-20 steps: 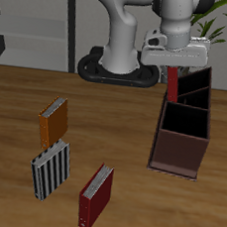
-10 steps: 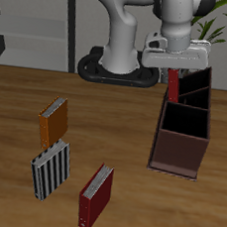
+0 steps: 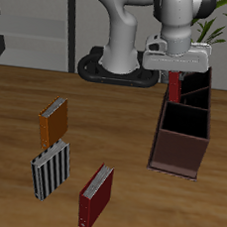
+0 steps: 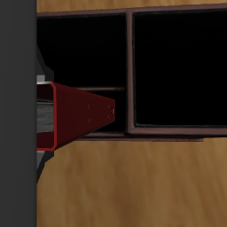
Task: Place the right red book into the left desk caddy's front compartment and place the orange book into the left desk caddy's left compartment and place the striped book into the left desk caddy's left compartment
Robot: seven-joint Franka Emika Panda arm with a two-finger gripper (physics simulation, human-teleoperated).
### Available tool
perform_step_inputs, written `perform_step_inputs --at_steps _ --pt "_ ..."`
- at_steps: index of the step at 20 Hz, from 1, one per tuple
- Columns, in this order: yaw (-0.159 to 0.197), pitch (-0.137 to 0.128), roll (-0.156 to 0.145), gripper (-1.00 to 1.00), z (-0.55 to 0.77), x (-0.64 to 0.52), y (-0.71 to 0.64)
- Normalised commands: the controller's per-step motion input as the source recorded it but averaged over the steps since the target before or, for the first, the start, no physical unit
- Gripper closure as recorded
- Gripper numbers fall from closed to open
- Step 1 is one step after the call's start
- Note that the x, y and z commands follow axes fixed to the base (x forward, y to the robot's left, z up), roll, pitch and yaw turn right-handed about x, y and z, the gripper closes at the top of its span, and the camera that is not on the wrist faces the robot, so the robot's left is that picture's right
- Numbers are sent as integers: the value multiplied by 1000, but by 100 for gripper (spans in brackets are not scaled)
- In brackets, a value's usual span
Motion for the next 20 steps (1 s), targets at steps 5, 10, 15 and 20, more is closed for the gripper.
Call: perform_step_inputs --at_steps 5,10,15,20 --pt "-27 20 -2 100 -89 29 -60" --pt "-9 11 6 100 -103 21 48" --pt "-17 15 27 100 -94 45 134" --pt "-27 11 4 100 -54 48 19"
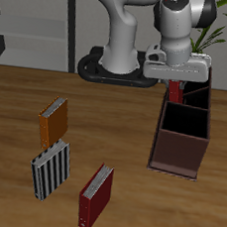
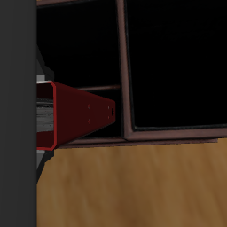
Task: Place the right red book into the left desk caddy's front compartment and place the orange book into the left desk caddy's left compartment and place the striped book into the left desk caddy's left compartment
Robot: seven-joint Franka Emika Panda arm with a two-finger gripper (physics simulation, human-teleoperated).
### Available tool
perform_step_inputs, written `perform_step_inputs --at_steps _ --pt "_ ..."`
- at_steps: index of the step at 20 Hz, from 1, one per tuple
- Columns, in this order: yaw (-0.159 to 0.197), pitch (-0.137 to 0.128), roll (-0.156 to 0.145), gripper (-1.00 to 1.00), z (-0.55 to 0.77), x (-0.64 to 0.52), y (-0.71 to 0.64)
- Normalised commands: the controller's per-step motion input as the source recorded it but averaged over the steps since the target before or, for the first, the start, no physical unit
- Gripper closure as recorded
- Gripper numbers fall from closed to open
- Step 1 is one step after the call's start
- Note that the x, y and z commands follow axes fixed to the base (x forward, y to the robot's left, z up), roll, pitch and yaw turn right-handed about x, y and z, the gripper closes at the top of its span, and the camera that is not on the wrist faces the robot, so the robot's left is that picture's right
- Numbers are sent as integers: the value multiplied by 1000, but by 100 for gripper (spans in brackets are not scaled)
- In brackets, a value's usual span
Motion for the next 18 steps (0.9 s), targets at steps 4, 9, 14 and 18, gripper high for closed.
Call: perform_step_inputs --at_steps 4,9,14,18 --pt "-20 -3 0 100 -2 0 -9" --pt "-16 18 -21 100 -123 29 15" --pt "-7 33 25 100 -138 111 120" --pt "-27 29 15 100 -121 97 52"
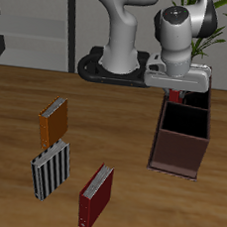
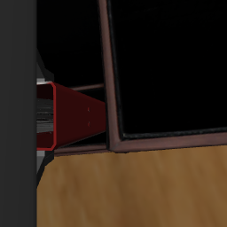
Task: Place the right red book into the left desk caddy's front compartment and place the orange book into the left desk caddy's left compartment and place the striped book into the left desk caddy's left compartment
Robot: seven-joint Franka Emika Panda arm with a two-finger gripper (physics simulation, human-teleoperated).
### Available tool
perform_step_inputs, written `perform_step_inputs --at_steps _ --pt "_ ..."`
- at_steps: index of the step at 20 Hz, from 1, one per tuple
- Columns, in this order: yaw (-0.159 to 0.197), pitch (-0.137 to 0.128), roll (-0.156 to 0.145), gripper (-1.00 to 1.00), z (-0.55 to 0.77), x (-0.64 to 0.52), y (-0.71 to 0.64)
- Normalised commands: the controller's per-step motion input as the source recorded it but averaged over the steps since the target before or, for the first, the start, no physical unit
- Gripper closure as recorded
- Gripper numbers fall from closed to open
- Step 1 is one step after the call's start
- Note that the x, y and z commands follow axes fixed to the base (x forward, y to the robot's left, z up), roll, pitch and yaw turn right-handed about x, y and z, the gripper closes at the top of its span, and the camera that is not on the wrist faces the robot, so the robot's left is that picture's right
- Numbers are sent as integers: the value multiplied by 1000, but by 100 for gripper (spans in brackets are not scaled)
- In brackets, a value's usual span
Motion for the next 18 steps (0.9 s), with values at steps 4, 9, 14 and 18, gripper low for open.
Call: perform_step_inputs --at_steps 4,9,14,18 --pt "-53 37 -10 -100 -99 47 -4" --pt "3 -1 -8 -100 14 50 -19" --pt "21 -14 2 -100 96 -23 51" --pt "12 -18 4 -100 114 -4 56"
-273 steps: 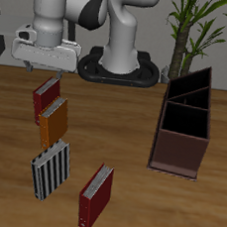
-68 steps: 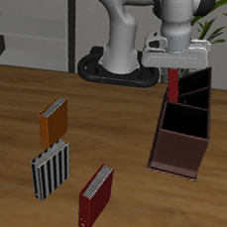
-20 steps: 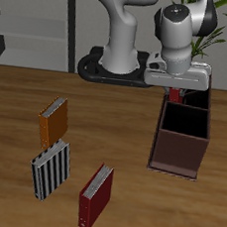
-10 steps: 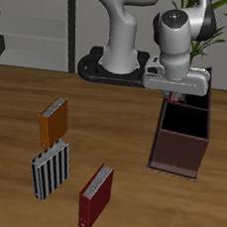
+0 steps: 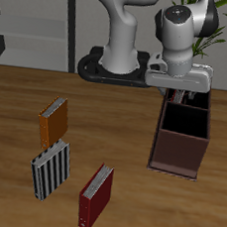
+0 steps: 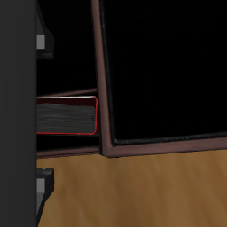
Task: Place the right red book into the left desk caddy's front compartment and place the orange book into the left desk caddy's left compartment and place the striped book into the left desk caddy's left compartment
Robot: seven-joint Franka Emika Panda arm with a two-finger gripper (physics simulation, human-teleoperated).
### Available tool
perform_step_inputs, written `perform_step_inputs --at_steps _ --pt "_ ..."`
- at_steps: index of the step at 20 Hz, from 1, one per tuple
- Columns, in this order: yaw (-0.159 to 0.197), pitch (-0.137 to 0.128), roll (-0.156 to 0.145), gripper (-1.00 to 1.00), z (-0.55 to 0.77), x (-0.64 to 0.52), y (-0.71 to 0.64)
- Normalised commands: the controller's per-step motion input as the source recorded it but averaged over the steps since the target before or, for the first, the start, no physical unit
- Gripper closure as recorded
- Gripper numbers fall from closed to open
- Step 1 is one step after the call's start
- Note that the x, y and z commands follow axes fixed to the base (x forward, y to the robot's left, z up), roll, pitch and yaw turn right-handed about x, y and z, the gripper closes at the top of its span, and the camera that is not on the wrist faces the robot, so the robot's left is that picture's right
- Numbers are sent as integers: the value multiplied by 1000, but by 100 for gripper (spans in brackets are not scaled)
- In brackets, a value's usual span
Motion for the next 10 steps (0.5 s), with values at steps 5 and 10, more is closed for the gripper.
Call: perform_step_inputs --at_steps 5,10 --pt "64 -66 -17 -100 303 -62 -45" --pt "149 -74 -32 -100 220 -3 -139"
